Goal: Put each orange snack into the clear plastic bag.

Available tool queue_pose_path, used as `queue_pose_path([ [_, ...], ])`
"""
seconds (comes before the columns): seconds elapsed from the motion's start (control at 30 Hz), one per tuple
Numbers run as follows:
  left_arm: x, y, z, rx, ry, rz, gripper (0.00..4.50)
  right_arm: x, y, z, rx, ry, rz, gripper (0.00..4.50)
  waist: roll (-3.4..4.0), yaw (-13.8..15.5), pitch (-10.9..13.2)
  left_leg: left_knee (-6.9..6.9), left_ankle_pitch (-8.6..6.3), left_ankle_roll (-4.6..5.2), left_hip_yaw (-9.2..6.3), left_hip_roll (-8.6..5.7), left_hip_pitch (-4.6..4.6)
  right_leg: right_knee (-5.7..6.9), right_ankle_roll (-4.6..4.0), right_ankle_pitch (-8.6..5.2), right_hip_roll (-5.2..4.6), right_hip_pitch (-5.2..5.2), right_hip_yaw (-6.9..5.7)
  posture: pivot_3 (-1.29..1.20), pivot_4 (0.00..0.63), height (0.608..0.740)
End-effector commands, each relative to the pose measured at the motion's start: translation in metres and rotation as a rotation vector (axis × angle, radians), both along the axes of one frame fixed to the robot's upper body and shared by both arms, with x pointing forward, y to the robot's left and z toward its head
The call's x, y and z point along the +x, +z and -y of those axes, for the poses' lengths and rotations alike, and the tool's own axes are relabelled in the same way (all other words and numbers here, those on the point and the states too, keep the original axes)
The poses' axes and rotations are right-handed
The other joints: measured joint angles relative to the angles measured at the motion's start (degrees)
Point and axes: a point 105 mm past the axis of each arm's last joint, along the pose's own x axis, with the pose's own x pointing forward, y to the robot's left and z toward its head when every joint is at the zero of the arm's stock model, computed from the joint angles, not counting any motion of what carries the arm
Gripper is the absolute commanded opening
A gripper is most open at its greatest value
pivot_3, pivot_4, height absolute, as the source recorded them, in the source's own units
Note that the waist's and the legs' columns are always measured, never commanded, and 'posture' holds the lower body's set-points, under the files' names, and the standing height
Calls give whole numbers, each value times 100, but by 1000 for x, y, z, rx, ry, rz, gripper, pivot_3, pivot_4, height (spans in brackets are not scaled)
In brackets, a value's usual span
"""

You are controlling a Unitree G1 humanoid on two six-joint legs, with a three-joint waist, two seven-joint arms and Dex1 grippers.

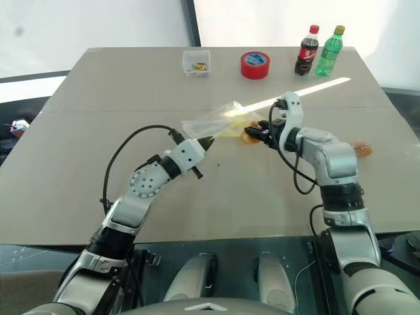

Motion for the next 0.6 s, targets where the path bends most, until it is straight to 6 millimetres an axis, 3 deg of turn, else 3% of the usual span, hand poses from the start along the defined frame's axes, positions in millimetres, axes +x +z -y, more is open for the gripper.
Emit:
queue_pose_path([
  [0.03, -7, 18, 11, -29, -58, 66, 0, 6, 18, -2, 100, -14, 0, 1891, 0, -5, 0, 0, 0, 0, 0, 0, 0, 0, 0, 0, 0, 0, 0, 0, 150, 740],
  [0.6, -10, 14, 22, -3, -144, 58, 0, 23, 24, 12, 419, -124, -192, 1891, 1, -21, 0, -2, 0, 0, 3, -1, 0, 1, 0, 0, 0, 0, 2, 0, 150, 740],
])
